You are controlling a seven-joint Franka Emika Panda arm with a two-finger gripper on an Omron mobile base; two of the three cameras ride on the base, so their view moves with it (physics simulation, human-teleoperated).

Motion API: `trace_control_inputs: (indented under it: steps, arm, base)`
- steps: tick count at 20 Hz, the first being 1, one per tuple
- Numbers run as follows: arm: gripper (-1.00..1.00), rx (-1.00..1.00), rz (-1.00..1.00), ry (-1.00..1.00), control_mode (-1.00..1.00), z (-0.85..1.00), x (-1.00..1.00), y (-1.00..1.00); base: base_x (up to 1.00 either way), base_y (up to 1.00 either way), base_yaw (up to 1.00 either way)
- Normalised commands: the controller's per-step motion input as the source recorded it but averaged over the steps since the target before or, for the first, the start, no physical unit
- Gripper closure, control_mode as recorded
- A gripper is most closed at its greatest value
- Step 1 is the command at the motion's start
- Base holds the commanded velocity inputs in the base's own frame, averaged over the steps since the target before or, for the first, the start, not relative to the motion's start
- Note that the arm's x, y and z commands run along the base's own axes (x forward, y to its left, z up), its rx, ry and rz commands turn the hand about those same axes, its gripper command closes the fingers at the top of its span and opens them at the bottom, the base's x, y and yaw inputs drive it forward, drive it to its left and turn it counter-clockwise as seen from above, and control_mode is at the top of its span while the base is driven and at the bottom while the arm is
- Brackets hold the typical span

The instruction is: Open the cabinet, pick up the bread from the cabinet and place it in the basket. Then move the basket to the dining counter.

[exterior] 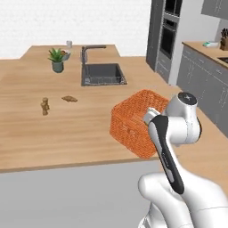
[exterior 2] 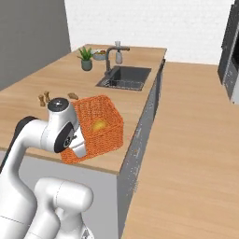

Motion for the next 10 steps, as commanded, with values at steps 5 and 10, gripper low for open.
trace_control_inputs:
  steps: [5, 10]
  arm:
    - [1.00, 0.00, 0.00, 0.00, 1.00, 0.00, 0.00, 0.00]
    - [1.00, 0.00, 0.00, 0.00, 1.00, 0.00, 0.00, 0.00]
  base:
    - [0.10, 1.00, 0.06]
    - [0.51, 1.00, 0.01]
